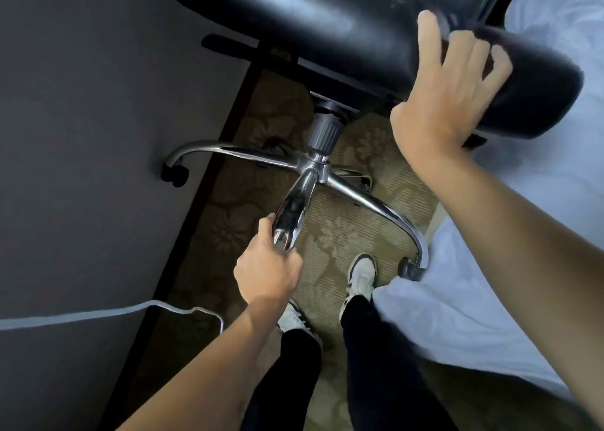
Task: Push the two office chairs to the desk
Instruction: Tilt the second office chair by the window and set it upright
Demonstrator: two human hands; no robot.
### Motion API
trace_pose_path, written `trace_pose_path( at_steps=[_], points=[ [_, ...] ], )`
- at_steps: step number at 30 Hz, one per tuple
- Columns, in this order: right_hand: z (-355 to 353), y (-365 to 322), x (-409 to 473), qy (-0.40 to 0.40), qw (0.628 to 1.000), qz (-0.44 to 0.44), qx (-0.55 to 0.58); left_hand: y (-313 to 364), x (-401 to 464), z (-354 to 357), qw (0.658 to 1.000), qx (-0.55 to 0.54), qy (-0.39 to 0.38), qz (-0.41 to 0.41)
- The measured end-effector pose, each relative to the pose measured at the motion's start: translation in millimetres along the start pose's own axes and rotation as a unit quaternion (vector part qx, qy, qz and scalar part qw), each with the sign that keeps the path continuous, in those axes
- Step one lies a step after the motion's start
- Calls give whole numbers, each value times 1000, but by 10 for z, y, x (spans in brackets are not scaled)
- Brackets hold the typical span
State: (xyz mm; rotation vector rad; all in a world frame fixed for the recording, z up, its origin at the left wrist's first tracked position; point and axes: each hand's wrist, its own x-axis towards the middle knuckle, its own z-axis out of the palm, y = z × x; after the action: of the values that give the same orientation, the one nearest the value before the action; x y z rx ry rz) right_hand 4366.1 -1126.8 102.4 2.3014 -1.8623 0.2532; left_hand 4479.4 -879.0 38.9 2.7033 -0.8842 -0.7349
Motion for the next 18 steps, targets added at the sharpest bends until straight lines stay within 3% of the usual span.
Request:
trace_pose_path(
  at_steps=[11, 18],
  points=[
    [-163, -134, -885, 27, 1000, -5, -7, -679, -348, 218, 999, 7, 22, 26],
    [-264, -114, -1123, -3, 1000, 5, 0, -758, -455, 187, 999, 20, -19, 27]
  ],
)
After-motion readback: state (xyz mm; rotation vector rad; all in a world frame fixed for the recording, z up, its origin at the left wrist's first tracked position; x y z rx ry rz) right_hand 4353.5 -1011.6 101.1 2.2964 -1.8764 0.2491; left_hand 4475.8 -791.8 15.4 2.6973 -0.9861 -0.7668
